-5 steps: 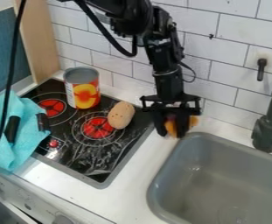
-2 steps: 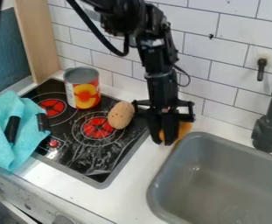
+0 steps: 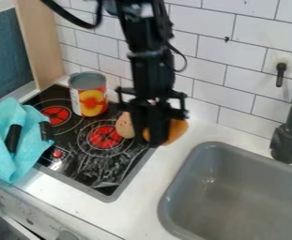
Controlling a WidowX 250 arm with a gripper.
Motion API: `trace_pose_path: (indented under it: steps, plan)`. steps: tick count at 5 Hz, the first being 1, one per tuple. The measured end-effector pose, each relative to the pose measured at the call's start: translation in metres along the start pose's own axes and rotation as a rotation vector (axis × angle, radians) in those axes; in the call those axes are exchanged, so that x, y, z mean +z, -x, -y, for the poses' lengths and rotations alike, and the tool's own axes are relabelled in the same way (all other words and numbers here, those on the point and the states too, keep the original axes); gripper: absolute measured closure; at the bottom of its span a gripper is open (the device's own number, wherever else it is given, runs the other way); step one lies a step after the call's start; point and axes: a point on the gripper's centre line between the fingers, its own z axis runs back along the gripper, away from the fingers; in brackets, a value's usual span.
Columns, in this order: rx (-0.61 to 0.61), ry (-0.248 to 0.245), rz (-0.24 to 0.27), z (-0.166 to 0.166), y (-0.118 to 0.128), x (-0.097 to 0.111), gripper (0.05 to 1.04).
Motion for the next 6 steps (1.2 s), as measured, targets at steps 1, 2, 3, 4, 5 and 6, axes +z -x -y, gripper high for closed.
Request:
trace_pose_path:
  steps: [1, 2, 3, 4, 5, 6]
  plan:
    - [0.011, -0.086, -0.158, -0.014, 0.042, -0.01, 0.816]
    - [0.029, -0.145, -0.269, -0.026, 0.076, -0.031, 0.816]
    - [0.037, -0.146, -0.27, -0.029, 0.075, -0.047, 0.816]
    - [0.032, -0.124, -0.295, -0.023, 0.075, -0.058, 0.816]
    - [-0.004, -0.093, -0.299, -0.012, 0.07, -0.07, 0.816]
    - [-0.012, -0.085, -0.342, -0.008, 0.066, -0.08, 0.816]
